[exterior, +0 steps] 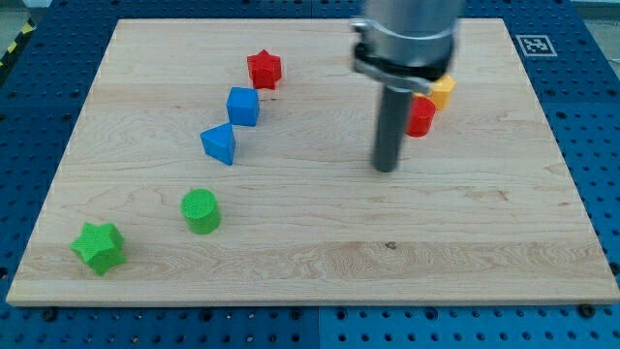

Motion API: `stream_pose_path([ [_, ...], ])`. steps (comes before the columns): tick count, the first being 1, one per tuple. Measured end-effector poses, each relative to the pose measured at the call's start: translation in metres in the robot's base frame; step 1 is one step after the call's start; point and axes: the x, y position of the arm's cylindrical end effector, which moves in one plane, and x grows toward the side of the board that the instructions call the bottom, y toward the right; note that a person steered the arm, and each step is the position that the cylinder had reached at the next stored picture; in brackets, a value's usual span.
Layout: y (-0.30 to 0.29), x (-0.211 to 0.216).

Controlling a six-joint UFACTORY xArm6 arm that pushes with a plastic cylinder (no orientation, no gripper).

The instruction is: Move the yellow hexagon and the yellow heart towards the center

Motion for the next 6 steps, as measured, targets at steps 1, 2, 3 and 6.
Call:
stream_pose_path([
  [1, 0.061, 0.000],
  [2, 0.097, -0.018],
  [3, 0.103, -0.061],
  [6, 0.061, -0.123],
])
